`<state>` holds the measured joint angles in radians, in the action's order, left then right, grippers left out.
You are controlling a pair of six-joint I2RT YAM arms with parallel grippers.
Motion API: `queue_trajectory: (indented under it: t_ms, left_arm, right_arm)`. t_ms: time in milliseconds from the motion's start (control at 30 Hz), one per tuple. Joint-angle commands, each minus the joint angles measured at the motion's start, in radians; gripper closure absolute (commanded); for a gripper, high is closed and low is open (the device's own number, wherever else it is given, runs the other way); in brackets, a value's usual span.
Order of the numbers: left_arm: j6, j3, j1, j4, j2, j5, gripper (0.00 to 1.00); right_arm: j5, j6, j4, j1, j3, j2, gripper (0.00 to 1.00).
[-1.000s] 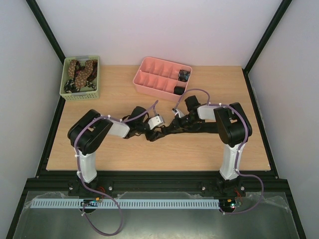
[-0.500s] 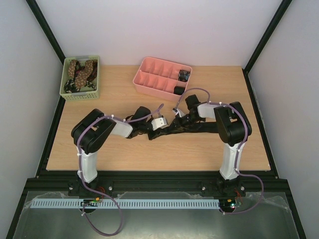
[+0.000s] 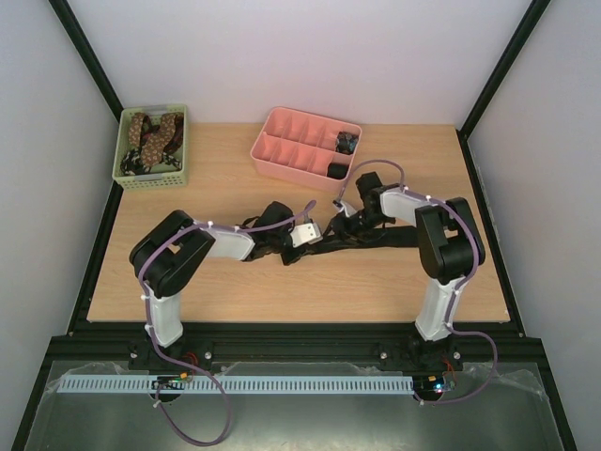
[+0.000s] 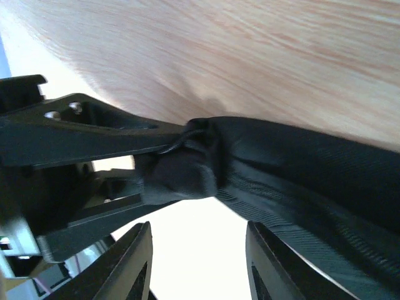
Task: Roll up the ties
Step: Roll the tie at the center of the board.
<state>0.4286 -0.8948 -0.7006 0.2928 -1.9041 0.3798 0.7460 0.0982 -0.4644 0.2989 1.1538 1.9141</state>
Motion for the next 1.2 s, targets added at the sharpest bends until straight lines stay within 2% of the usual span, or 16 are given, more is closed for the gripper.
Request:
queue_trajectory:
  t_ms: [0, 367, 533, 633, 767, 867, 1000, 1167]
  left_arm:
    - [-0.008, 0.0, -0.009, -0.155, -0.032, -0.081, 0.77]
    - [-0.011, -0.003, -0.013, -0.171, -0.033, -0.082, 0.76]
    - [-0.014, -0.003, -0.013, -0.176, -0.033, -0.079, 0.76]
    - [-0.009, 0.0, -0.013, -0.177, -0.033, -0.076, 0.76]
    - [-0.007, -0.001, -0.013, -0.18, -0.032, -0.074, 0.74]
    - [-0.004, 0.002, -0.007, -0.175, -0.026, -0.053, 0.66]
    - [-0.001, 0.022, 0.018, -0.117, -0.001, -0.009, 0.46]
    - [-0.002, 0.026, 0.05, -0.025, 0.014, 0.071, 0.37]
  right_arm:
    - [0.072, 0.063, -0.053, 0.031, 0.009, -0.045, 0.57]
    - [-0.017, 0.126, 0.07, 0.08, 0.04, 0.051, 0.6]
    - [-0.062, 0.121, 0.073, 0.106, 0.056, 0.081, 0.64]
    - [-0.127, 0.113, 0.052, 0.109, 0.061, 0.105, 0.7]
    - [-0.16, 0.085, 0.025, 0.109, 0.069, 0.117, 0.88]
    - [-0.154, 0.057, -0.002, 0.104, 0.064, 0.125, 0.98]
    - [-0.094, 0.02, -0.028, 0.08, 0.043, 0.132, 0.99]
    - [-0.021, -0.018, -0.076, 0.031, 0.049, 0.153, 0.99]
